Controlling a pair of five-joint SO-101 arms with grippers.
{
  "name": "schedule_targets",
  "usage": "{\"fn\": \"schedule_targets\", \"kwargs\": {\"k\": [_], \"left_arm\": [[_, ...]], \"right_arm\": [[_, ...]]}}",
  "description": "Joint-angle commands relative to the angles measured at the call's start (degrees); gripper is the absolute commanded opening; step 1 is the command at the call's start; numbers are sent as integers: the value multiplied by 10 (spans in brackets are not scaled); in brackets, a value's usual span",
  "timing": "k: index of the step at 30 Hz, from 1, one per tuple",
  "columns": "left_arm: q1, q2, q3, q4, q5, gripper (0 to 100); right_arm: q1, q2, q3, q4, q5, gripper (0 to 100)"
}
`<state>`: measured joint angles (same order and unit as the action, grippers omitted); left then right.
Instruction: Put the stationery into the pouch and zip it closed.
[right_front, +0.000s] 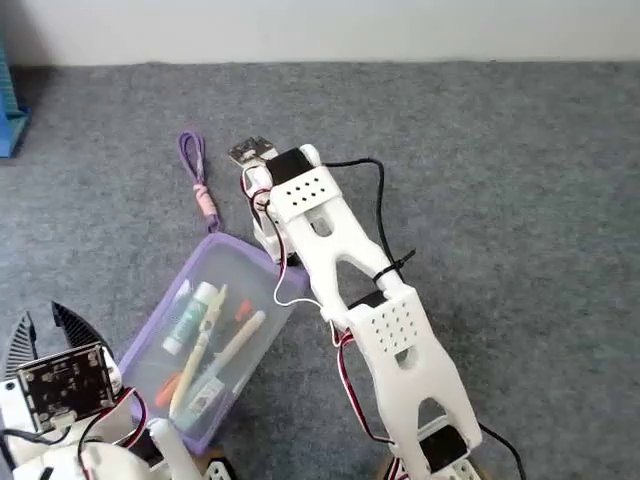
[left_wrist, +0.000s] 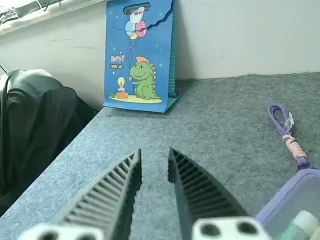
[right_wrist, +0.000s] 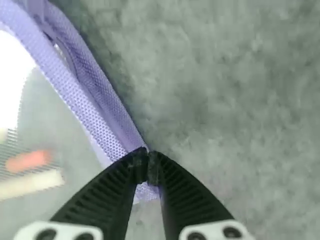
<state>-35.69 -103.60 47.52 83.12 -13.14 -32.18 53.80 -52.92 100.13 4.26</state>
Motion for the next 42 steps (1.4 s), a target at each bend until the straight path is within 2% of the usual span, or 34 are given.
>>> {"fn": "schedule_targets", "kwargs": {"k": [1,9,13,18,24,29,32,42], "left_arm": [[-2,-4,-4,2,-4,86],[-2,-4,-3,2,-4,86],[-2,-4,0,2,-3,85],[-2,-4,0,2,-3,85],[-2,-4,0,3,15,84],[-2,-4,0,3,40,85],[-2,-4,-1,4,40,85],[-2,-4,-4,34,40,85]], "right_arm": [[8,-74,91,29,6,8],[12,-207,305,25,4,9],[13,-256,319,21,3,9],[13,-299,258,-36,-3,9],[8,-277,191,-146,-132,18],[-6,-223,142,-170,-191,131],[-23,-185,100,-170,-193,170],[-44,-13,-91,-168,-125,165]]}}
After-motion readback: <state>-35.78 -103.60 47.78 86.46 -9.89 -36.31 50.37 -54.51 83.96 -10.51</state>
